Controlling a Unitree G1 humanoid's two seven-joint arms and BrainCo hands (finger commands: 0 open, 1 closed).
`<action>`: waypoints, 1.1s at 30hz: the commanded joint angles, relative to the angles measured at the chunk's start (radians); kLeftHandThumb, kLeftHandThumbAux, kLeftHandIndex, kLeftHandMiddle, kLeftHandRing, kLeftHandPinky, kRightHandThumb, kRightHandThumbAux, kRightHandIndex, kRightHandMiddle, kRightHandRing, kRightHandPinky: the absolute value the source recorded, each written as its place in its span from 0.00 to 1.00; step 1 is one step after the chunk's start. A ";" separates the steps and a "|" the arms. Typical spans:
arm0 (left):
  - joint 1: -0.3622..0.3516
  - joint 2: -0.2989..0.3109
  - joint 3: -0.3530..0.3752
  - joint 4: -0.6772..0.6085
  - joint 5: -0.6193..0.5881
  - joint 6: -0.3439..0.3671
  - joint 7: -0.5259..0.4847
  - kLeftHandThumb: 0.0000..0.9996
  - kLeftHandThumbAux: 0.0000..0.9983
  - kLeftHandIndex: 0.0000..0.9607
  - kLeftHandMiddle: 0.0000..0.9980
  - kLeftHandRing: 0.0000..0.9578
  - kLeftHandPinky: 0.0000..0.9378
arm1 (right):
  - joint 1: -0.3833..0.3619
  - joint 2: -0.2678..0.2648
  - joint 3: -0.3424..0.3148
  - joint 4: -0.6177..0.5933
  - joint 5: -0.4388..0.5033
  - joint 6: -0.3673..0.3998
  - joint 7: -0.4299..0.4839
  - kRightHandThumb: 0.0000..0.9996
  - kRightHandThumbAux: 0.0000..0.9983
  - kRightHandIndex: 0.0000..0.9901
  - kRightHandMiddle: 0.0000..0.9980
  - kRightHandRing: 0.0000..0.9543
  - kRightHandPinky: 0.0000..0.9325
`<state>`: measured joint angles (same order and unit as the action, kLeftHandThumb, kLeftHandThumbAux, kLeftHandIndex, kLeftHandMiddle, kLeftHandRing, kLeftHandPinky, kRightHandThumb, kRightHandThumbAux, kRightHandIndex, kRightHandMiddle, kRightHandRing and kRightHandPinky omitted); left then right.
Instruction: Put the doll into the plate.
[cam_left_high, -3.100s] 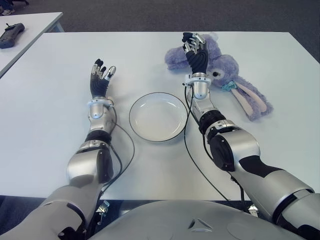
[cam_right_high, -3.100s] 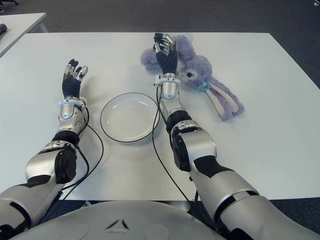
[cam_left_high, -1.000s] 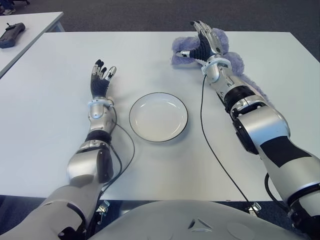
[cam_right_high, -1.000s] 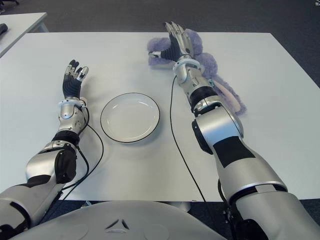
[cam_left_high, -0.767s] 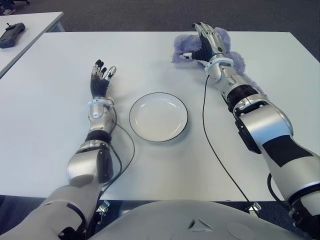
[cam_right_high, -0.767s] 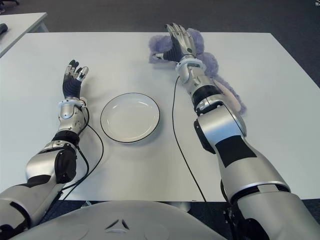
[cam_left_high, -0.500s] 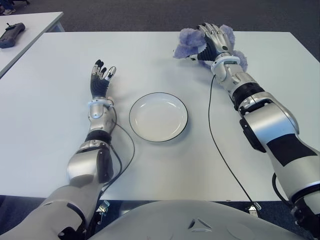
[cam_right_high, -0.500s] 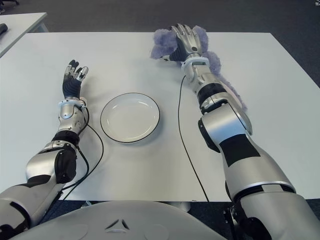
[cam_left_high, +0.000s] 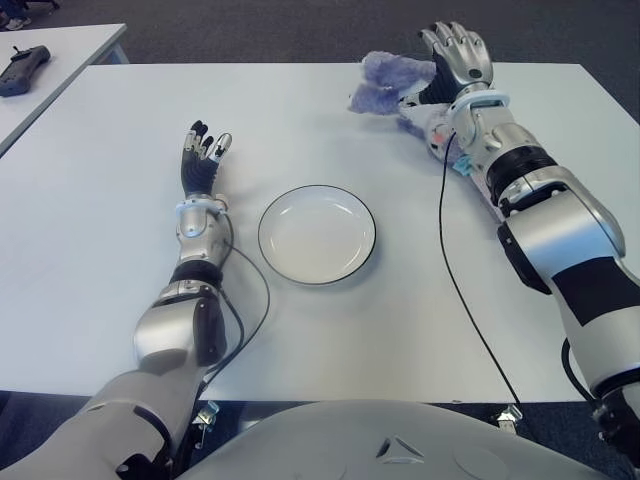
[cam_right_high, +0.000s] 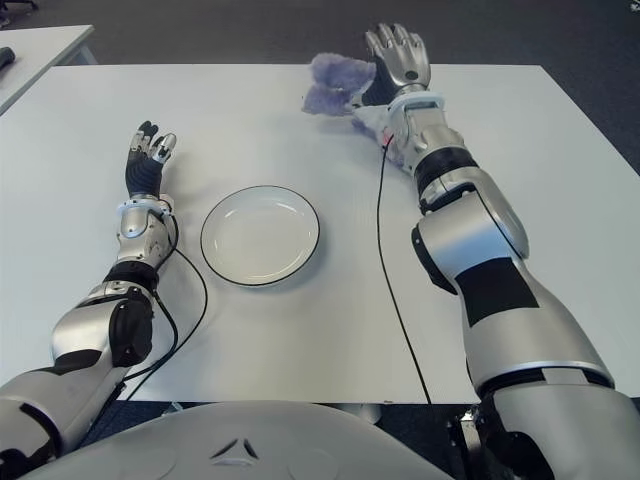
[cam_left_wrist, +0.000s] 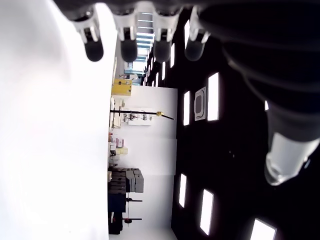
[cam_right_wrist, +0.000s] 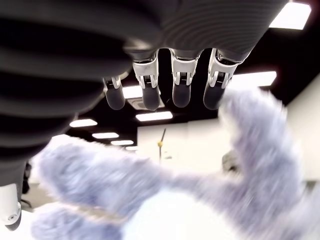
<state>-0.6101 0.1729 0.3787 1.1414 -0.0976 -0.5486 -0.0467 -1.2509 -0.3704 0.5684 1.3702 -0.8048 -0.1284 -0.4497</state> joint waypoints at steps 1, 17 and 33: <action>0.247 -0.132 0.018 0.172 -0.028 0.036 -0.001 0.00 0.58 0.01 0.05 0.03 0.02 | -0.033 -0.004 0.026 0.018 -0.032 0.031 0.038 0.00 0.55 0.02 0.00 0.00 0.00; 0.230 -0.144 0.029 0.175 -0.038 0.049 0.003 0.00 0.60 0.01 0.05 0.04 0.03 | -0.036 -0.005 0.025 0.020 -0.035 0.053 0.077 0.00 0.57 0.02 0.00 0.00 0.00; 0.225 -0.141 0.036 0.179 -0.037 0.057 -0.001 0.00 0.59 0.02 0.06 0.04 0.03 | -0.042 -0.011 0.038 0.020 -0.041 0.059 0.093 0.00 0.58 0.02 0.00 0.00 0.00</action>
<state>-0.6153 0.1681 0.3881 1.1459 -0.0979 -0.5461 -0.0467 -1.2666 -0.3763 0.5918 1.3761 -0.8248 -0.0828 -0.3786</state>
